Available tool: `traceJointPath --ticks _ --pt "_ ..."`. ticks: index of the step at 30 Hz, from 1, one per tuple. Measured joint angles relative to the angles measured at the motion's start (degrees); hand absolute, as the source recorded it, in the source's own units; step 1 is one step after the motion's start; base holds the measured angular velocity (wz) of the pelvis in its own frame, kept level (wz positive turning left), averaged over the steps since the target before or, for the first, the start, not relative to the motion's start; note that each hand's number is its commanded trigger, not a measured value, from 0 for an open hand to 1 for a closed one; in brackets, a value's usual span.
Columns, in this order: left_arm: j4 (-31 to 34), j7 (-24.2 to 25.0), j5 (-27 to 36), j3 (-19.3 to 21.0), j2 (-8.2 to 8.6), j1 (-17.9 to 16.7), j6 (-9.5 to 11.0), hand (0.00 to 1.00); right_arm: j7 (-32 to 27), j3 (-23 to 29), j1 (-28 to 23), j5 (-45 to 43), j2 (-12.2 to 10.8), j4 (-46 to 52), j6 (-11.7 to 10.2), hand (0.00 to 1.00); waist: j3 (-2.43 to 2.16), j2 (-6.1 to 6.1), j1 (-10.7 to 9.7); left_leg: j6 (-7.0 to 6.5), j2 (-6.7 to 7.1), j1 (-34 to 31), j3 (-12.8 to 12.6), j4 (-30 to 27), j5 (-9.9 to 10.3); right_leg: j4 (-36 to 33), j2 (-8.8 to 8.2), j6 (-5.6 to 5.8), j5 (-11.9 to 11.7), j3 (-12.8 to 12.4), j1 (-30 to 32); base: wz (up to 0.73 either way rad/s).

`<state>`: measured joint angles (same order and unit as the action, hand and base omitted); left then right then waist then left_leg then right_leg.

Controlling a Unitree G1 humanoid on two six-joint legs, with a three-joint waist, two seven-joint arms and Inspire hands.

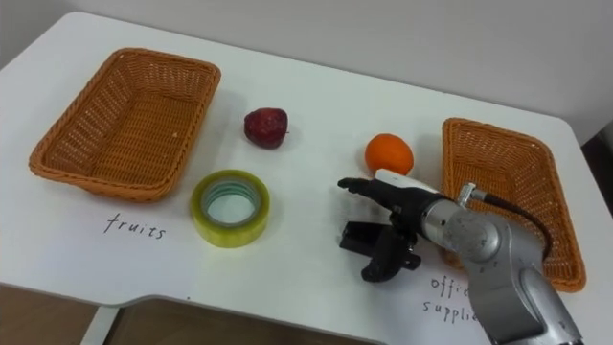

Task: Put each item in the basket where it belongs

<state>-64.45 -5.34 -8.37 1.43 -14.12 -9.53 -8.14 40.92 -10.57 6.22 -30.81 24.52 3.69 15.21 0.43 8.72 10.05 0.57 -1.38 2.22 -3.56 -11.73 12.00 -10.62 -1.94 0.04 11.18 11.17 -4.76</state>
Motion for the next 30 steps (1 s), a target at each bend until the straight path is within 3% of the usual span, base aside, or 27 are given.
traceJointPath --ticks 8,21,26,30 --pt "0.25 -0.05 0.12 -0.53 0.67 0.38 -0.67 0.0 0.0 -0.07 0.04 -3.3 -2.51 -0.01 1.21 0.0 0.12 -0.16 -0.11 0.0 -0.03 -0.26 -0.03 0.04 0.0 -0.01 0.0 -0.01 -0.01 0.06 0.04 0.0" --pt "-0.26 0.9 1.65 0.2 1.65 0.98 -0.94 0.0 0.63 -1.64 0.05 -5.82 -2.81 0.05 2.06 0.0 0.08 -0.1 -0.32 0.0 0.02 -0.39 0.24 0.09 0.01 0.0 0.01 -0.01 0.0 0.06 -0.11 0.0" --pt "-0.25 1.45 1.58 2.05 1.65 0.95 -1.69 0.0 2.26 -1.55 0.05 -7.72 -2.84 0.07 2.57 0.0 -0.26 0.56 -0.43 0.0 0.02 -0.27 0.42 -0.05 0.0 0.01 0.04 -0.01 -0.01 0.0 -0.2 0.0" --pt "-0.25 1.5 1.61 2.39 1.61 0.97 -1.69 0.0 2.94 -1.53 0.04 -8.55 -2.84 0.07 3.21 0.0 -0.18 0.75 -0.49 0.0 0.03 0.01 0.46 -0.04 0.0 0.0 0.04 -0.01 -0.01 -0.09 -0.42 0.0"
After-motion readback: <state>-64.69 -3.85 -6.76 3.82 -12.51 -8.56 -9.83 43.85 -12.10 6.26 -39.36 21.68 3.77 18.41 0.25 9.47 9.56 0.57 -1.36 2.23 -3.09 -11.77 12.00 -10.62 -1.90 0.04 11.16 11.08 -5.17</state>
